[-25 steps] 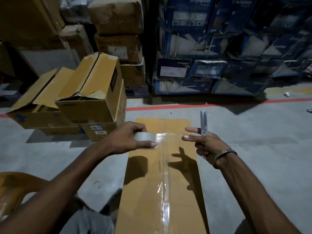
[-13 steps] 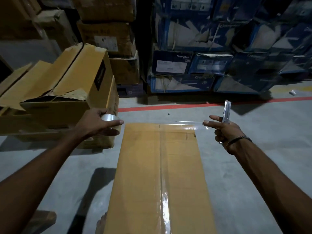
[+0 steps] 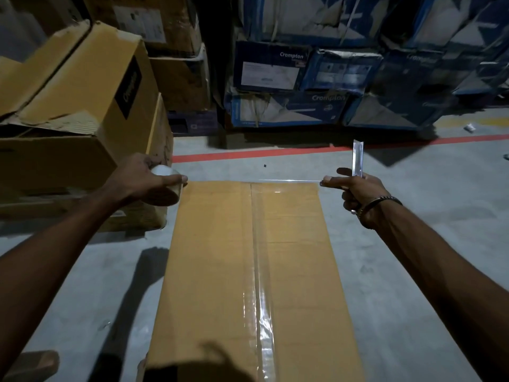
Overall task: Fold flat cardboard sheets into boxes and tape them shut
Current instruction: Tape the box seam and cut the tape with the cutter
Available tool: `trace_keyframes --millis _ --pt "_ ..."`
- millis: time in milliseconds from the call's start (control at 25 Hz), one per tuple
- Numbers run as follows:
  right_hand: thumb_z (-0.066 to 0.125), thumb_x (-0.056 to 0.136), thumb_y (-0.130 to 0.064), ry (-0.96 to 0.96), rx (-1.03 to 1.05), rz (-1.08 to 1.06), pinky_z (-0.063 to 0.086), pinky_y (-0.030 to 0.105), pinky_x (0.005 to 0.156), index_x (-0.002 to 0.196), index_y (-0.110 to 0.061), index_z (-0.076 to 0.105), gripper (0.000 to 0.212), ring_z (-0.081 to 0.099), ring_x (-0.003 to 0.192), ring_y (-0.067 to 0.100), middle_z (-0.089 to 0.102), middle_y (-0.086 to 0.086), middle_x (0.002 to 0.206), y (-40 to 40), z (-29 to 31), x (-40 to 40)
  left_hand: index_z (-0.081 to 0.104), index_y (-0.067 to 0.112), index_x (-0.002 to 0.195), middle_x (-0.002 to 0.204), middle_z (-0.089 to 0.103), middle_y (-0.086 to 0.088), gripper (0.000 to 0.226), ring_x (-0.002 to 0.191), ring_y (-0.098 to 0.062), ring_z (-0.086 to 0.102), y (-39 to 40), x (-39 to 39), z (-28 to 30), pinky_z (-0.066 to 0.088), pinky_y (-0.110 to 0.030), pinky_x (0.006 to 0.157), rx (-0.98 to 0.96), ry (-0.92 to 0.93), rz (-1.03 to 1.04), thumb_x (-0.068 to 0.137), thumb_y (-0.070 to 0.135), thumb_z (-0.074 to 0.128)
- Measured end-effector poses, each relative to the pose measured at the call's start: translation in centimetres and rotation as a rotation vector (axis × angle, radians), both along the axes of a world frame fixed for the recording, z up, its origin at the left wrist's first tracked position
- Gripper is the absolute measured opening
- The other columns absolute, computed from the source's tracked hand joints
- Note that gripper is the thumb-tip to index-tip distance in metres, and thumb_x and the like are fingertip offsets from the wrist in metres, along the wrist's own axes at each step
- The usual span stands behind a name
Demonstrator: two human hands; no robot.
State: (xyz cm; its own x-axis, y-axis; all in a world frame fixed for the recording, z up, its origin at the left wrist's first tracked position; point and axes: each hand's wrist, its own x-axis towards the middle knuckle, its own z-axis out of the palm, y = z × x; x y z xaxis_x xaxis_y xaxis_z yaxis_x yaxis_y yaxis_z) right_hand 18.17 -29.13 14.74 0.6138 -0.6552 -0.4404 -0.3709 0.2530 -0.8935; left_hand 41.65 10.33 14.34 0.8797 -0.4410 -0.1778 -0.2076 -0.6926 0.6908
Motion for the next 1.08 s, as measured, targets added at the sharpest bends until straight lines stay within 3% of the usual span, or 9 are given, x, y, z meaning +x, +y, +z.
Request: trace_keyframes --millis 120,240,360,520,600,680,760,880,1080 --pt "0.088 0.077 -0.008 0.04 -0.014 -0.014 0.029 0.022 0.038 0.126 -0.013 0.061 0.056 0.03 0.044 0.007 0.078 0.003 0.078 0.8 -0.5 0.1 0.076 0.017 0.108 0.098 0.075 -0.003 0.083 0.086 -0.021 0.073 0.4 -0.2 0.3 0.066 -0.043 0.069 0.014 -0.007 0.002 0.053 0.078 0.084" --pt "0.088 0.078 -0.01 0.078 -0.038 -0.077 0.03 0.021 0.037 0.122 -0.011 0.065 0.049 0.032 0.043 0.007 0.078 0.008 0.092 1.0 -1.6 0.4 0.074 0.014 0.109 0.1 0.075 -0.007 0.094 0.087 -0.027 0.075 0.4 0.0 -0.5 0.066 -0.05 0.072 0.007 0.042 0.024 0.045 0.082 0.083" --pt "0.082 0.082 -0.007 0.132 -0.006 -0.158 0.029 0.022 0.038 0.116 -0.006 0.07 0.035 0.032 0.044 0.009 0.077 0.005 0.082 2.0 -3.2 0.7 0.072 0.01 0.115 0.107 0.075 -0.012 0.08 0.086 -0.028 0.079 0.3 -0.1 -1.3 0.066 -0.047 0.075 -0.129 0.222 0.078 0.056 0.061 0.092" --pt "0.082 0.08 -0.006 0.175 0.065 -0.275 0.037 0.023 0.052 0.092 0.0 0.068 0.019 0.048 0.039 0.007 0.077 0.01 0.091 3.2 -5.3 0.1 0.066 0.005 0.119 0.108 0.071 -0.013 0.045 0.073 -0.016 0.078 -0.2 -0.6 -0.7 0.061 -0.026 0.054 -0.202 0.36 0.084 0.083 0.028 0.082" --pt "0.088 0.073 -0.018 0.212 -0.145 -0.339 0.043 0.025 0.059 0.09 -0.004 0.074 0.025 0.067 0.058 0.01 0.079 0.007 0.089 2.8 -5.3 -0.1 0.066 0.009 0.116 0.108 0.07 -0.011 0.039 0.072 -0.016 0.077 -0.3 -0.2 -0.6 0.058 -0.024 0.052 -0.188 0.354 0.065 0.086 0.029 0.08" --pt "0.083 0.079 -0.033 0.203 -0.485 -0.359 0.05 0.029 0.068 0.091 -0.016 0.076 0.021 0.072 0.082 0.016 0.077 -0.001 0.085 2.9 -3.8 0.1 0.067 0.014 0.112 0.108 0.069 -0.008 0.038 0.082 -0.019 0.074 -0.1 0.3 -0.7 0.056 -0.027 0.057 -0.134 0.306 0.026 0.085 0.037 0.08" --pt "0.076 0.087 -0.041 0.086 -0.752 -0.235 0.057 0.034 0.076 0.094 -0.022 0.073 0.02 0.071 0.085 0.014 0.074 -0.006 0.086 4.1 -1.8 0.4 0.068 0.017 0.111 0.11 0.068 -0.007 0.04 0.094 -0.022 0.068 -0.1 0.5 -0.8 0.052 -0.029 0.063 -0.123 0.298 0.011 0.083 0.042 0.08" --pt "0.076 0.089 -0.044 -0.031 -1.03 0.091 0.054 0.026 0.075 0.103 -0.025 0.071 0.024 0.066 0.085 0.004 0.07 -0.014 0.092 8.4 0.7 2.2 0.07 0.016 0.111 0.11 0.069 -0.007 0.042 0.097 -0.023 0.068 0.1 0.3 -0.7 0.053 -0.032 0.068 -0.138 0.289 0.023 0.082 0.044 0.082" --pt "0.076 0.087 -0.038 -0.05 -1.063 0.47 0.058 0.037 0.082 0.107 -0.031 0.076 0.022 0.068 0.093 0.015 0.076 -0.009 0.099 18.5 0.7 8.4 0.07 0.013 0.118 0.111 0.072 -0.008 0.06 0.098 -0.025 0.071 0.3 0.0 -1.2 0.055 -0.034 0.072 -0.145 0.263 0.061 0.077 0.054 0.084"
